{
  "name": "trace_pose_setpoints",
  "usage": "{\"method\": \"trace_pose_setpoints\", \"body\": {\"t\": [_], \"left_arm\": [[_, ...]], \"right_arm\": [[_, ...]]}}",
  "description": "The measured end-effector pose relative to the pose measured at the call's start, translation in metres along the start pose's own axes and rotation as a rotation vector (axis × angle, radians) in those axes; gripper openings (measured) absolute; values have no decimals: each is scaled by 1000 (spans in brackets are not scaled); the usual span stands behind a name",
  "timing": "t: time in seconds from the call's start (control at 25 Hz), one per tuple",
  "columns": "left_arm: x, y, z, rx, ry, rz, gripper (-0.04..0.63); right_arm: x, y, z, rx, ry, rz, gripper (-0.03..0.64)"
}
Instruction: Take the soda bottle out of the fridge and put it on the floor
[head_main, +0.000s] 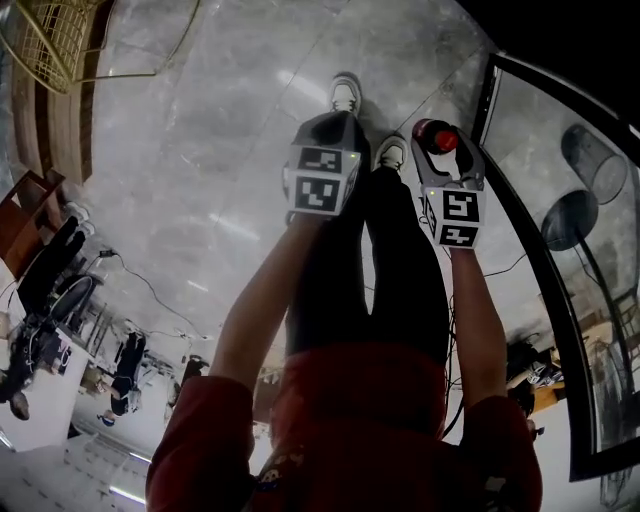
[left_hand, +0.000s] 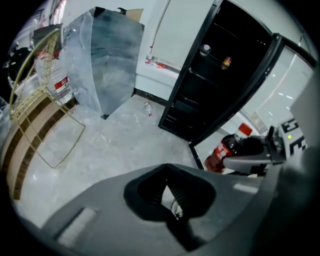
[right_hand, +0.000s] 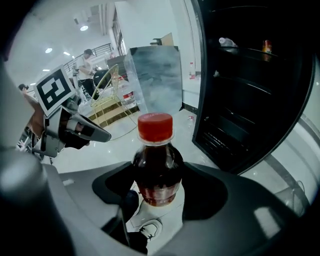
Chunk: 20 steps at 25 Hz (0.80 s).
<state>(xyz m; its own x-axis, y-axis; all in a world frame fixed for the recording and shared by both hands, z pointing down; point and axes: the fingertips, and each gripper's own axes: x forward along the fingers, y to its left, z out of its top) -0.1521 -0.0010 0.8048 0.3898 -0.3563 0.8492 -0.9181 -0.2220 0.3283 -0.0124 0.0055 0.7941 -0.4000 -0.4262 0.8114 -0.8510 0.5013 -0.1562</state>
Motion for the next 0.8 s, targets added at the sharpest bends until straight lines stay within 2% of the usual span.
{"method": "trace_pose_setpoints", "body": {"t": [0.24, 0.4, 0.64, 0.8], "left_arm": [[44, 35, -5, -14, 57, -46, 0], [82, 59, -26, -1, 83, -65, 1], [133, 95, -37, -2, 98, -74, 1], [176, 119, -44, 26, 107, -71, 0]], "right_arm": [[63, -5, 1, 2, 39, -44, 298], [117, -6, -20, 46, 68, -50, 298], [187, -17, -36, 1, 104, -45, 298], [235, -31, -49, -6, 103, -47, 298]]}}
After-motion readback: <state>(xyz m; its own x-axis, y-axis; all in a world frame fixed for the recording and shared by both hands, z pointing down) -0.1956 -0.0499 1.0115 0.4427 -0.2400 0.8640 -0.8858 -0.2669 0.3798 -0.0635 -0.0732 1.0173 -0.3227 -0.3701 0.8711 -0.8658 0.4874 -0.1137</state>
